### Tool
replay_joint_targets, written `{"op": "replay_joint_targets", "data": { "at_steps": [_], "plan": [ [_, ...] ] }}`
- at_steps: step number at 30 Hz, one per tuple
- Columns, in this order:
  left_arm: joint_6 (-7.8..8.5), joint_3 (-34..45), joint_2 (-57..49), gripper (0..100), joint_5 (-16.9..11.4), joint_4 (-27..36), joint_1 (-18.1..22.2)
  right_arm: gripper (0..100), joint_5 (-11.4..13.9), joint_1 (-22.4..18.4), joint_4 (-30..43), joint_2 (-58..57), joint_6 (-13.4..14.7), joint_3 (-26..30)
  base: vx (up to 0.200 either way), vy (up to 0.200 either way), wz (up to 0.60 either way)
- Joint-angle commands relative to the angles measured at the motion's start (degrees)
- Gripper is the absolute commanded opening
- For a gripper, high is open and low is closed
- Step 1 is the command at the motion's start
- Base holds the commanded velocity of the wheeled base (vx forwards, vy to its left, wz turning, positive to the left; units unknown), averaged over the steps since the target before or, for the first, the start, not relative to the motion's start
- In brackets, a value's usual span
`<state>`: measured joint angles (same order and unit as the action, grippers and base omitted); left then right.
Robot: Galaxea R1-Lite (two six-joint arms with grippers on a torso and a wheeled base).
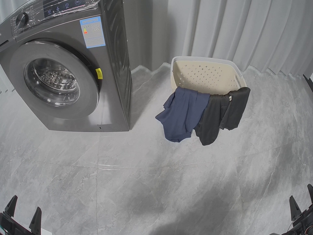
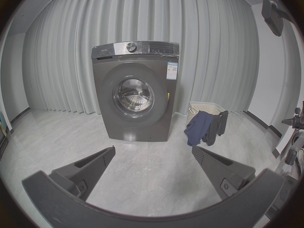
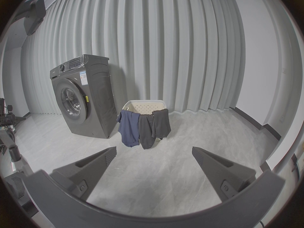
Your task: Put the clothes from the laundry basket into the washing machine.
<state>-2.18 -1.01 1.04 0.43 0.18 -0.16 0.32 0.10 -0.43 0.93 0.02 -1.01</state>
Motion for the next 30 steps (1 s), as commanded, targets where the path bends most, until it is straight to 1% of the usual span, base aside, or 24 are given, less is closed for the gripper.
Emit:
{"op": "replay_joint_targets", "data": {
  "at_steps": [1,5,23,30],
  "plan": [
    [-0.02,0.84,-0.77,100,0.1,-0.01,-0.02,100,0.03,-0.01,-0.01,-0.93,-0.02,1.01,0.0,0.0,0.0],
    [-0.02,0.84,-0.77,100,0.1,-0.01,-0.02,100,0.03,-0.01,-0.01,-0.93,-0.02,1.01,0.0,0.0,0.0],
    [-0.02,0.84,-0.77,100,0.1,-0.01,-0.02,100,0.03,-0.01,-0.01,-0.93,-0.02,1.01,0.0,-0.2,0.0],
    [-0.1,0.84,-0.77,100,0.19,-0.01,-0.02,100,0.03,-0.01,-0.01,-0.93,-0.02,1.01,0.0,0.0,0.0]
  ]
}}
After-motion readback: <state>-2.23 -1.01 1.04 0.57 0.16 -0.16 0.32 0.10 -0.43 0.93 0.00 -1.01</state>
